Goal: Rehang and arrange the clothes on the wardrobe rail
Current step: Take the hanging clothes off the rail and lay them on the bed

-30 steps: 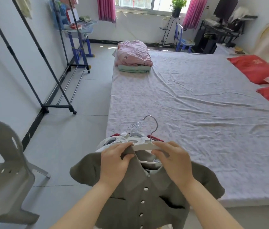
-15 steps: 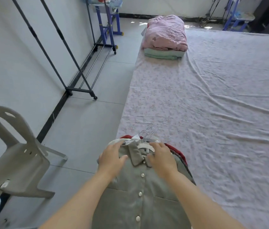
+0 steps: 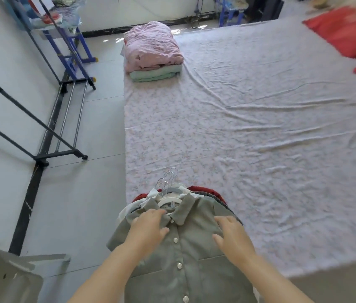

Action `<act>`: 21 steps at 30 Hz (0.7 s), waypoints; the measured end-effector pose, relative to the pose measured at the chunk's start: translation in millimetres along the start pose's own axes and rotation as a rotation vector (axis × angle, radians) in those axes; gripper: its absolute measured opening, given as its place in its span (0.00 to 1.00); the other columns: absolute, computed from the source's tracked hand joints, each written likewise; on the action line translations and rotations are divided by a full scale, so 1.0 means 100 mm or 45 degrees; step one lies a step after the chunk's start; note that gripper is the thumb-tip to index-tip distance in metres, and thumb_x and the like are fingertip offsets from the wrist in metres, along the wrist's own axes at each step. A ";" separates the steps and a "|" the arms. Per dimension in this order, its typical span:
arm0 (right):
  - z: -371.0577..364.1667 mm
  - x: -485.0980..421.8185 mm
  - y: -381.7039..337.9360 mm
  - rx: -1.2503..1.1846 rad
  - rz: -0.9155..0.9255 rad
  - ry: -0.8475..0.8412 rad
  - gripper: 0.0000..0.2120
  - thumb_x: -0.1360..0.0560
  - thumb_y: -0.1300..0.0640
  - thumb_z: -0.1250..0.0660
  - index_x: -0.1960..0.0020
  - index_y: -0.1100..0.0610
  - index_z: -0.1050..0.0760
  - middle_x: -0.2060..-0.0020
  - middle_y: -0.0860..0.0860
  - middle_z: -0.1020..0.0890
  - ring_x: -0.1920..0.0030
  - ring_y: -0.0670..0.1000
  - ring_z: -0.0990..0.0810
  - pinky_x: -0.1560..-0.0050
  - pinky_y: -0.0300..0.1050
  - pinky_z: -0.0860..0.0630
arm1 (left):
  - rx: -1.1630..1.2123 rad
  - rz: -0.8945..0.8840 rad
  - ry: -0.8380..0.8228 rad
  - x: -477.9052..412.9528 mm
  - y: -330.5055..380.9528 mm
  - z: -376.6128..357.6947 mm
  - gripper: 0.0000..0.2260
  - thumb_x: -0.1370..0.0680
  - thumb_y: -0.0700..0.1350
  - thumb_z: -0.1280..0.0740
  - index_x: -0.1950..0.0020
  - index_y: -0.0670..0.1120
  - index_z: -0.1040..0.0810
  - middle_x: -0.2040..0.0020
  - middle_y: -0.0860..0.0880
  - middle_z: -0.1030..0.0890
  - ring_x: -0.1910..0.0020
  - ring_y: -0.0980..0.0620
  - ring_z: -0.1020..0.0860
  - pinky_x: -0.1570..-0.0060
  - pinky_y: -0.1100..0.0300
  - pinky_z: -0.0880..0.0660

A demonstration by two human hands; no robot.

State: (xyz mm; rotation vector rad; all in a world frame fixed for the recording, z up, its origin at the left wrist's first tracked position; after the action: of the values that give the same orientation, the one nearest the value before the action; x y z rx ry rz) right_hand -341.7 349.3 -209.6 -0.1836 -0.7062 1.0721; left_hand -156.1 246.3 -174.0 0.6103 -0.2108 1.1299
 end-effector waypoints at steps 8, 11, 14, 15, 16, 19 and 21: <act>0.05 1.20 0.59 -0.233 -0.458 0.363 0.21 0.24 0.54 0.35 0.32 0.52 0.34 0.37 0.50 0.31 0.36 0.50 0.32 0.38 0.40 0.34 | -0.318 -0.549 -0.174 0.19 0.80 -0.32 0.23 0.23 0.50 0.38 0.29 0.52 0.38 0.32 0.51 0.31 0.36 0.50 0.31 0.38 0.56 0.34; -0.08 1.94 0.70 -0.295 -0.674 0.550 0.20 0.24 0.53 0.36 0.33 0.51 0.34 0.37 0.49 0.31 0.36 0.50 0.32 0.40 0.40 0.35 | -0.441 -0.812 -0.238 0.52 1.17 -0.51 0.23 0.23 0.51 0.39 0.28 0.53 0.39 0.32 0.51 0.32 0.35 0.50 0.31 0.39 0.57 0.34; -0.30 2.79 0.80 -0.326 -0.868 0.681 0.22 0.23 0.52 0.38 0.30 0.52 0.37 0.35 0.49 0.32 0.33 0.48 0.34 0.37 0.39 0.38 | -0.551 -1.059 -0.289 1.03 1.52 -0.77 0.22 0.23 0.51 0.39 0.29 0.53 0.38 0.32 0.50 0.31 0.36 0.50 0.30 0.42 0.59 0.33; -0.40 3.09 0.85 -0.338 -0.943 0.717 0.23 0.23 0.52 0.38 0.29 0.51 0.38 0.34 0.48 0.33 0.32 0.48 0.35 0.37 0.39 0.38 | -0.572 -1.125 -0.319 1.22 1.63 -0.88 0.22 0.23 0.51 0.39 0.30 0.52 0.37 0.32 0.50 0.31 0.37 0.50 0.29 0.43 0.59 0.32; -0.49 3.38 0.89 -0.354 -1.016 0.756 0.23 0.23 0.51 0.38 0.29 0.51 0.38 0.34 0.48 0.33 0.32 0.48 0.36 0.36 0.39 0.38 | -0.592 -1.193 -0.353 1.41 1.74 -1.00 0.22 0.23 0.51 0.39 0.30 0.52 0.37 0.32 0.51 0.31 0.37 0.50 0.29 0.43 0.59 0.32; -0.83 4.30 1.01 -0.407 -1.248 0.875 0.23 0.23 0.51 0.38 0.29 0.50 0.38 0.35 0.48 0.33 0.32 0.48 0.35 0.37 0.37 0.38 | -0.654 -1.396 -0.477 2.05 2.06 -1.42 0.23 0.22 0.52 0.40 0.28 0.53 0.39 0.31 0.51 0.33 0.35 0.50 0.30 0.40 0.58 0.31; -1.09 4.92 1.06 -0.468 -1.417 0.947 0.24 0.23 0.53 0.38 0.29 0.50 0.38 0.35 0.48 0.32 0.32 0.48 0.35 0.37 0.38 0.38 | -0.699 -1.521 -0.561 2.55 2.26 -1.72 0.23 0.22 0.51 0.40 0.27 0.52 0.41 0.30 0.51 0.34 0.34 0.50 0.32 0.37 0.57 0.32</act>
State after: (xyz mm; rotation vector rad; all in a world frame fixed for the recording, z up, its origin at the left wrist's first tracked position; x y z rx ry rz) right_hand -212.9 841.4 -126.8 -0.4109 -0.2188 -0.2222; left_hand -273.4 605.7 -119.8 0.3615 -0.4342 -0.2358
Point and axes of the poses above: each hand's wrist, its own x-axis away from the middle knuckle, its own z-axis out of the back of the hand, y = z × x, the point moved 9 cm from there along -x, towards the middle knuckle
